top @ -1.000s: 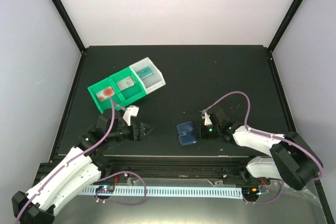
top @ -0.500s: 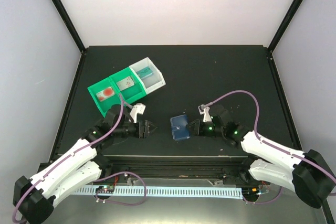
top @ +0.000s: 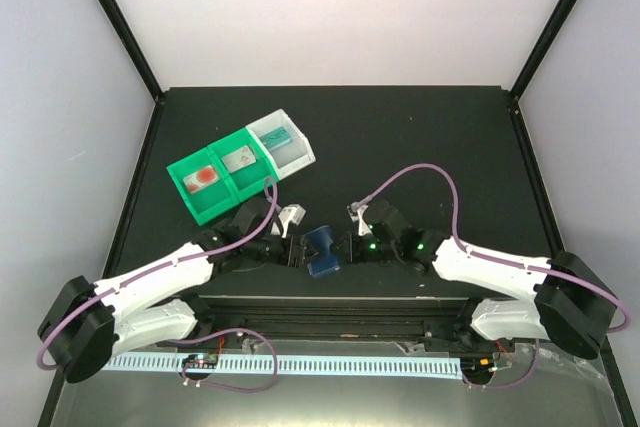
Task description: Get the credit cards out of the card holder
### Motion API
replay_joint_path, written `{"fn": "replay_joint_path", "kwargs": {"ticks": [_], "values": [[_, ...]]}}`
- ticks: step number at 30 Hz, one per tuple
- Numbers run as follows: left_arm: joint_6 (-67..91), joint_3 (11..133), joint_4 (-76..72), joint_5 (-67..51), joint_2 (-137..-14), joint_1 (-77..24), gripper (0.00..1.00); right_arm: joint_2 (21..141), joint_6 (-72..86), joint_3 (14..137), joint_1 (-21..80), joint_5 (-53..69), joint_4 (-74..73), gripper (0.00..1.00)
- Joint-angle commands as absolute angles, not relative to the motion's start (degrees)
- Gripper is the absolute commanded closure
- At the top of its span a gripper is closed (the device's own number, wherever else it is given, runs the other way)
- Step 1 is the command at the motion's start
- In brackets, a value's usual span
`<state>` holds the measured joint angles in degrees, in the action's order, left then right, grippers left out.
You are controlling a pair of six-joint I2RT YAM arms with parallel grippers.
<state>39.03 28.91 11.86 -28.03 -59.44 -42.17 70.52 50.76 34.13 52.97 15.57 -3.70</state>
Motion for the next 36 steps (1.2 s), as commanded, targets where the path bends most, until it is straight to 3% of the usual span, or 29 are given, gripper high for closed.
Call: {"fn": "replay_joint_path", "kwargs": {"ticks": [1, 12, 36], "values": [[37.48, 31.49, 9.27, -25.05, -61.43, -43.13, 0.47, 69.90, 51.66, 35.43, 55.34, 13.44, 1.00, 0.99], [35.47, 32.42, 12.76, -20.19, -66.21, -43.44, 0.48, 69.97, 51.05, 35.27, 58.34, 14.61, 5.33, 0.99], [33.39, 31.73, 20.40, -11.41, -66.74, -43.52, 0.72, 68.81, 51.58, 32.39, 59.08, 11.43, 5.18, 0.99]]}}
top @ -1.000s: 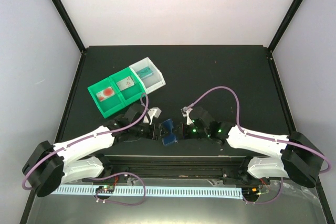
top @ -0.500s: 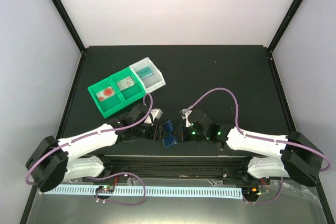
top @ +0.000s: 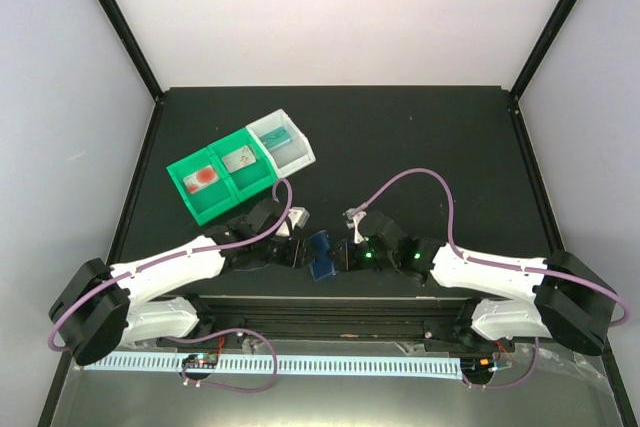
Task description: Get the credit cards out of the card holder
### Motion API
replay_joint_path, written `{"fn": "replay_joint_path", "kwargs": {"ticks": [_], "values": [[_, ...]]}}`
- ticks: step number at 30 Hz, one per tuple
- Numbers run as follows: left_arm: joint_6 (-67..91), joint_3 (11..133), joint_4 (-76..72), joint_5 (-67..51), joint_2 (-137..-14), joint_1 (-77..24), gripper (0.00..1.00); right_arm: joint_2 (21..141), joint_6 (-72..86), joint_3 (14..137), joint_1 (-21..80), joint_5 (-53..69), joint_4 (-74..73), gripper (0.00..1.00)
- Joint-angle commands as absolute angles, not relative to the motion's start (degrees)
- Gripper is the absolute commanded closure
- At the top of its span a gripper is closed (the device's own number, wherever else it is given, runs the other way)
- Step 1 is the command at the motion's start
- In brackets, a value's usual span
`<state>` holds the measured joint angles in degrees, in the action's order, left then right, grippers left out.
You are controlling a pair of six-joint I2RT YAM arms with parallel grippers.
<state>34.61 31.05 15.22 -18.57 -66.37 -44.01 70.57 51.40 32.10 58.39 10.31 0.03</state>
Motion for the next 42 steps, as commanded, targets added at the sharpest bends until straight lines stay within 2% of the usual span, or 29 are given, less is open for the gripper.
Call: {"fn": "replay_joint_path", "kwargs": {"ticks": [1, 7, 17, 24, 30, 38, 42], "values": [[33.34, 31.68, 20.39, -11.42, -66.76, -43.55, 0.74, 68.88, 51.58, 32.35, 59.20, 11.34, 5.18, 0.99], [33.14, 31.28, 20.08, -11.79, -65.66, -43.58, 0.98, 69.77, 51.29, 32.11, 59.22, 10.67, 4.51, 0.99], [33.13, 29.87, 19.69, -13.24, -62.12, -43.59, 0.98, 72.94, 48.96, 32.88, 59.12, 2.89, -2.55, 0.97], [32.74, 29.00, 17.47, -16.93, -61.19, -43.51, 0.98, 74.50, 46.29, 35.99, 59.15, -1.81, -11.25, 0.69], [33.87, 29.13, 15.79, -20.52, -60.35, -43.58, 0.99, 74.35, 44.65, 38.15, 59.79, 0.15, -14.60, 0.47], [36.15, 29.40, 13.97, -22.98, -55.80, -43.51, 0.98, 76.50, 44.61, 40.94, 62.28, 1.12, -14.26, 0.30], [36.04, 29.43, 14.90, -22.39, -55.37, -43.51, 0.99, 78.60, 44.07, 42.78, 63.06, 0.40, -15.19, 0.29]]}}
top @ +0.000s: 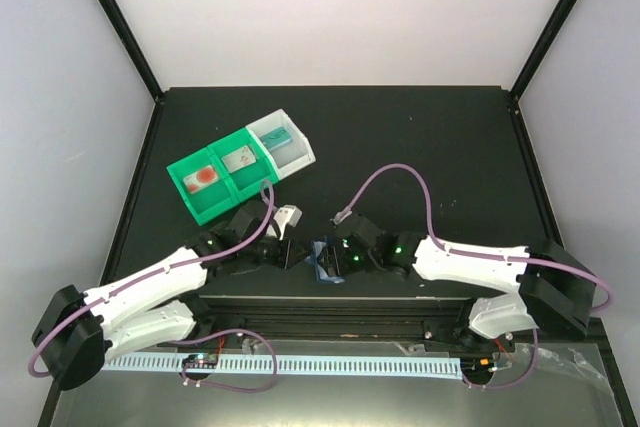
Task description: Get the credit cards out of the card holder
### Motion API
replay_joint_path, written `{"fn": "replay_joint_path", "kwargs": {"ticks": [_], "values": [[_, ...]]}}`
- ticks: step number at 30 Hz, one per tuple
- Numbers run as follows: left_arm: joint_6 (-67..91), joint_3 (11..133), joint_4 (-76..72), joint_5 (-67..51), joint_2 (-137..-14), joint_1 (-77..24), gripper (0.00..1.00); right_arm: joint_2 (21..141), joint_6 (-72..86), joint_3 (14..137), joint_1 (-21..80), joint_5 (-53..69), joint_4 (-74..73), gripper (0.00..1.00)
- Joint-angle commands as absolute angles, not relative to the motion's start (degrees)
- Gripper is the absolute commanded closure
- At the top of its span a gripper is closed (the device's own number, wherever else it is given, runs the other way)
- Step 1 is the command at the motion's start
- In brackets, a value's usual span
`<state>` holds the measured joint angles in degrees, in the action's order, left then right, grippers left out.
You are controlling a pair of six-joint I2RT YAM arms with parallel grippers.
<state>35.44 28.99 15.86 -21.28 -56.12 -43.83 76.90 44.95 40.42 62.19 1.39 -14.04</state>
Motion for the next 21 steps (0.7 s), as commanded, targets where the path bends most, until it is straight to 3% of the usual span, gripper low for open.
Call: {"fn": "replay_joint_path", "kwargs": {"ticks": [1, 14, 21], "values": [[35.97, 29.44, 15.00, -22.33, -55.44, -43.55, 0.98, 79.06, 44.13, 43.10, 63.09, -0.15, -15.68, 0.29], [35.39, 28.42, 15.91, -20.30, -55.57, -43.51, 0.98, 78.63, 44.92, 42.17, 63.11, -9.44, -22.25, 0.61], [33.66, 28.82, 22.97, -11.37, -55.57, -43.51, 0.99, 75.16, 47.06, 37.87, 63.10, -13.07, -22.29, 0.75]]}}
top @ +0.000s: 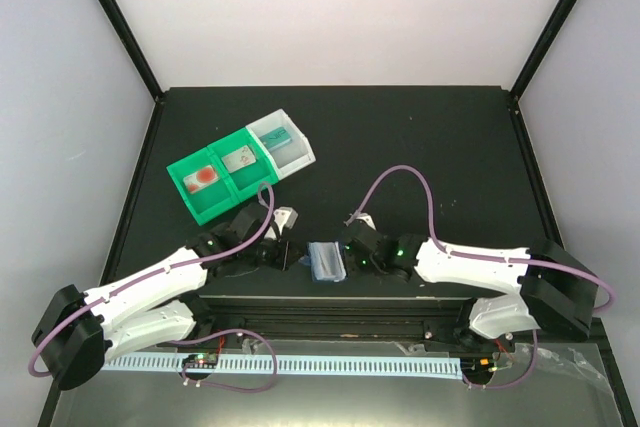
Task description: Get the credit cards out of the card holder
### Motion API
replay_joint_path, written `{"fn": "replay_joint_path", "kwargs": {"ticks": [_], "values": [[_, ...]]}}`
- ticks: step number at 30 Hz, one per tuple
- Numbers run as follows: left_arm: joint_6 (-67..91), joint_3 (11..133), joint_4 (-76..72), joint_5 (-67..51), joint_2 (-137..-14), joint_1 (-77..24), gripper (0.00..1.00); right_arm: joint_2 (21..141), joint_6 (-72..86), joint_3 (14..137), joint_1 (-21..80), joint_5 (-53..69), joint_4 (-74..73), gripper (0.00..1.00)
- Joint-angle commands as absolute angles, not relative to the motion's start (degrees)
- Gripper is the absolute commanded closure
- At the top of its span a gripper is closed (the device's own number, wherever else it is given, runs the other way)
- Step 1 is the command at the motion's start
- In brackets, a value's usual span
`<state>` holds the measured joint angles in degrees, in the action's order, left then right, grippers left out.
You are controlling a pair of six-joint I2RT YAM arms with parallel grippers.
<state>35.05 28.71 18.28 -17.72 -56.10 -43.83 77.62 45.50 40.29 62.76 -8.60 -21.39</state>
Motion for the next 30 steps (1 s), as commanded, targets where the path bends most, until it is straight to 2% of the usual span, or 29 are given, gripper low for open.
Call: {"fn": "replay_joint_path", "kwargs": {"ticks": [1, 3, 5, 10, 15, 23, 30], "values": [[33.63, 28.83, 24.13, -10.11, -55.63, -43.44, 0.98, 74.93, 47.25, 37.11, 63.11, -13.36, -21.83, 0.78], [33.66, 28.91, 25.53, -8.04, -55.71, -43.42, 0.98, 74.93, 47.79, 35.64, 63.10, -13.86, -20.95, 0.83], [33.87, 28.92, 26.52, -6.65, -55.87, -43.42, 0.99, 75.52, 48.21, 34.40, 63.09, -14.47, -20.40, 0.83], [34.25, 28.30, 24.74, -9.69, -55.68, -43.42, 0.98, 75.78, 49.30, 34.89, 63.11, -16.41, -23.37, 0.74], [34.54, 27.93, 22.29, -11.89, -55.91, -43.42, 0.98, 70.98, 48.57, 38.40, 63.16, -15.39, -28.55, 0.63], [34.97, 28.12, 21.48, -13.40, -55.86, -43.44, 0.98, 65.33, 46.05, 44.31, 65.87, -10.70, -28.49, 0.59], [35.66, 28.21, 20.92, -14.23, -54.32, -43.42, 0.98, 73.30, 45.18, 50.48, 72.90, -10.60, -23.48, 0.54]]}}
